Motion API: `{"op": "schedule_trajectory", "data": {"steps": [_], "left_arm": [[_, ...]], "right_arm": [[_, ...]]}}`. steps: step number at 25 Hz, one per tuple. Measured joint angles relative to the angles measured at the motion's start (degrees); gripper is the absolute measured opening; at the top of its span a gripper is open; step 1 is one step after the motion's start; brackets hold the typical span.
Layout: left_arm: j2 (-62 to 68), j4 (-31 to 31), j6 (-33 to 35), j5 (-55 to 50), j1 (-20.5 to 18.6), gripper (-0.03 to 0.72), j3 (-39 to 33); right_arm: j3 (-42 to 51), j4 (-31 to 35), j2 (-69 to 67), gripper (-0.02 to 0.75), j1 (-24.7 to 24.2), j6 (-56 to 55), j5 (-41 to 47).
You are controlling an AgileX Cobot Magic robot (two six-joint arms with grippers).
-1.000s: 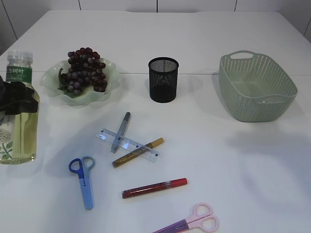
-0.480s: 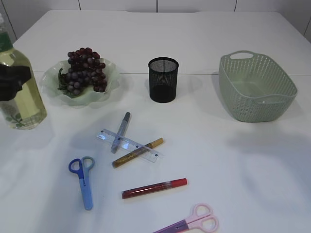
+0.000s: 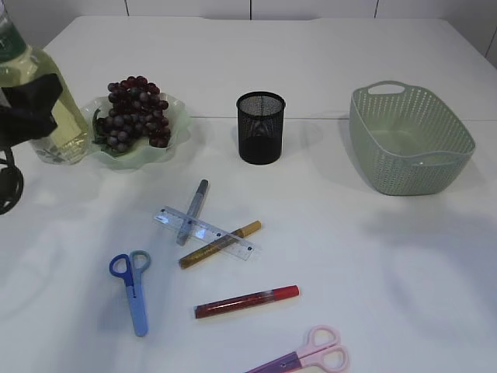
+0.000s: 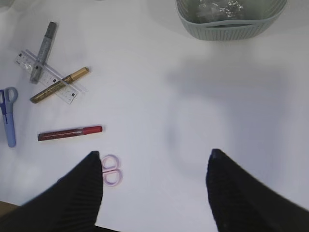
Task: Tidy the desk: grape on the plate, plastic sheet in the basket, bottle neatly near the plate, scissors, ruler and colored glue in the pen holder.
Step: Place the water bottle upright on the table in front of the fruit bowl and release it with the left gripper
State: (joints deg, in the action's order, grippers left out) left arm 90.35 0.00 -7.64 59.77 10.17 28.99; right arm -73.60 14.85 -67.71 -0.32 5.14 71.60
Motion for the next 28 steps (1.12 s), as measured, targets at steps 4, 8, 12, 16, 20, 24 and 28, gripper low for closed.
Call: {"op": "schedule_trajectory", "data": {"steps": [4,8,12,16,20,24,28], "left_arm": [[5.0,0.0,0.1,0.8,0.0,0.433,0.0],[9.2,0.3,0.1,0.8,0.0,0.433,0.9],[13.8,0.3,0.1,0.9,0.0,0.433,4.3],[18.0,0.6,0.1,1.0,0.0,0.433,7.0],[21.1,1.6,0.1,1.0,0.0,0.433,8.1],[22.6,1.9,0.1,1.0,0.0,0.433,8.1],[23.4,2.3,0.1,1.0,0.0,0.433,8.2]], "right_arm": [[0.0,0.0,0.0,0.524,0.0,0.4,0.0],[0.0,0.0,0.0,0.524,0.0,1.0,0.0],[0.0,0.0,0.0,0.524,0.0,1.4,0.0],[0.0,0.0,0.0,0.524,0.0,1.6,0.0],[0.0,0.0,0.0,0.524,0.0,1.8,0.0],[0.0,0.0,0.0,0.524,0.0,2.0,0.0],[0.0,0.0,0.0,0.524,0.0,2.4,0.0]]}}
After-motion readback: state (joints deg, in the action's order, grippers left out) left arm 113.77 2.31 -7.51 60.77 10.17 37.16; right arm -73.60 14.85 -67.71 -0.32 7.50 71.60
